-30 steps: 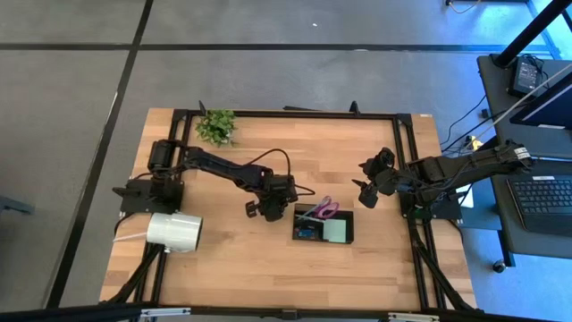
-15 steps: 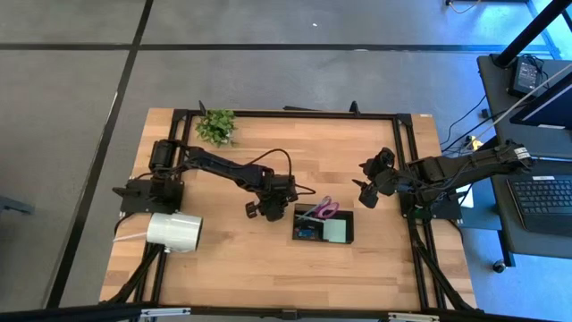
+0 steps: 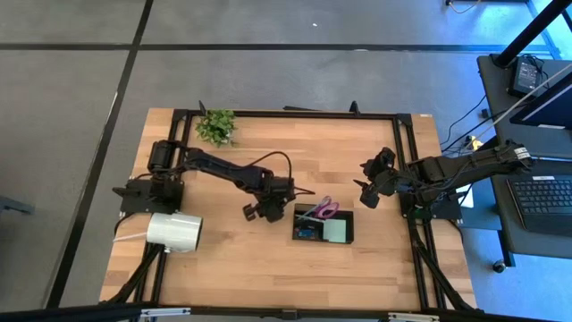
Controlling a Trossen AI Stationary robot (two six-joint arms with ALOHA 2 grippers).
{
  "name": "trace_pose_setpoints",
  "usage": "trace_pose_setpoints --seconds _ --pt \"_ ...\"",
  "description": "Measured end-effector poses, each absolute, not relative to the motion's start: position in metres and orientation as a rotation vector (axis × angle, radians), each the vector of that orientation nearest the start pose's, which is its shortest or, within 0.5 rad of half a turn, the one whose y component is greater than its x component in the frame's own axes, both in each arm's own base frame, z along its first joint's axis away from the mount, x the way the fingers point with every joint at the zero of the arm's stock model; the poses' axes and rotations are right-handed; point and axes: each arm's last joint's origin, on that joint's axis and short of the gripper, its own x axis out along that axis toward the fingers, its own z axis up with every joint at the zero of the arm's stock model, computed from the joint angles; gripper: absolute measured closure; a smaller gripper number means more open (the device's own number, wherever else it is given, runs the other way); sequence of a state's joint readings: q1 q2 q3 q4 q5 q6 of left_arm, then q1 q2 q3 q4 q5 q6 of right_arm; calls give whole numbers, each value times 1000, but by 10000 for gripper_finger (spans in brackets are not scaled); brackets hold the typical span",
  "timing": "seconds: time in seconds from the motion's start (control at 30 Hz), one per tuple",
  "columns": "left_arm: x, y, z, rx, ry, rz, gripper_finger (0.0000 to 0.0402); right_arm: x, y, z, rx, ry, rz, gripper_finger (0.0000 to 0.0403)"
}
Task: Pick and place office supplies into organizer
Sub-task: Put the top blue binder clip into the desk organizer
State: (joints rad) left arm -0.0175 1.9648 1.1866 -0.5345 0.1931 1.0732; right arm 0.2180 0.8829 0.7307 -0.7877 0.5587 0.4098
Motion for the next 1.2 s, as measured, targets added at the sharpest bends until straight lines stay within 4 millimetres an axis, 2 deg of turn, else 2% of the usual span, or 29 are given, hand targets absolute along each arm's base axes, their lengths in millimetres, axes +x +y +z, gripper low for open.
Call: trace_pose_setpoints --seconds 0.43,0.73,1.2 --pt "356 -26 125 653 1153 -811 259 158 19 255 -2 794 -473 134" --pt "358 -27 131 682 1110 -803 258 158 19 255 -2 794 -473 134" --pt "353 -26 150 688 1085 -774 243 158 19 255 -1 793 -473 134"
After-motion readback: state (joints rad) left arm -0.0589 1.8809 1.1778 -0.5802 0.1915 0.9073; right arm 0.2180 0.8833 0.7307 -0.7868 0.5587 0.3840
